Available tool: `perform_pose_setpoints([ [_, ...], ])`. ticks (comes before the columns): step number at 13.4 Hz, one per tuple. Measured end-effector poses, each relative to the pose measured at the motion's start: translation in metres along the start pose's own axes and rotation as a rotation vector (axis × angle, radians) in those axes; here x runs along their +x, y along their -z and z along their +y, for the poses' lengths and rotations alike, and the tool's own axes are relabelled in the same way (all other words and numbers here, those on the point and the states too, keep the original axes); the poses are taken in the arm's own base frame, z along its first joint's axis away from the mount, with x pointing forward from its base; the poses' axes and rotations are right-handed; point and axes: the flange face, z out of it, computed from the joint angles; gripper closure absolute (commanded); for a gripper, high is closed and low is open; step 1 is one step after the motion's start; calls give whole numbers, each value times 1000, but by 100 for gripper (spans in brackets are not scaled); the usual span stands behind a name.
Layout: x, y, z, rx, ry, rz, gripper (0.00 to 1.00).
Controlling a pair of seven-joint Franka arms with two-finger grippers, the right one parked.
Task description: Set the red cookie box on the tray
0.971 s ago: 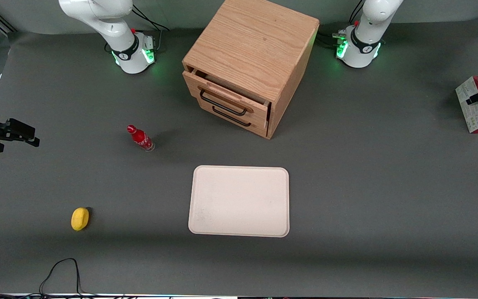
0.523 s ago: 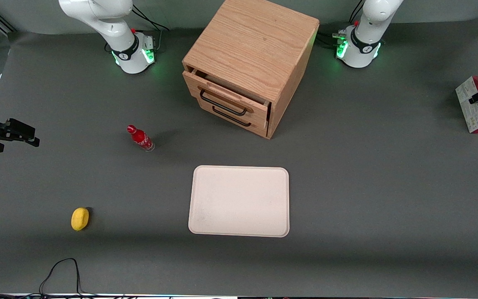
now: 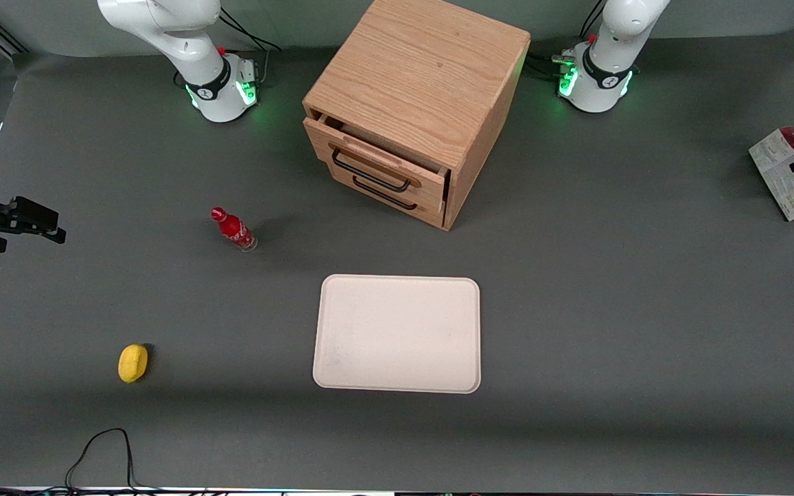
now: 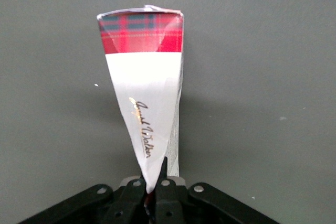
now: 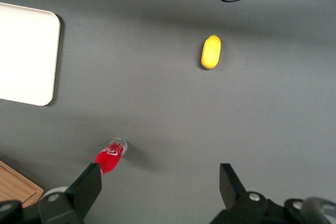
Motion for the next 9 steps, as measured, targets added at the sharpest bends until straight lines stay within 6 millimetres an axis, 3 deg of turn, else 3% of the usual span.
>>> perform_pose_setpoints([
  [2,17,40,8,-2,-31,-29,100],
  [4,38,102,28,8,-66,-52,100],
  [9,76,276,123,61,-87,-55,100],
])
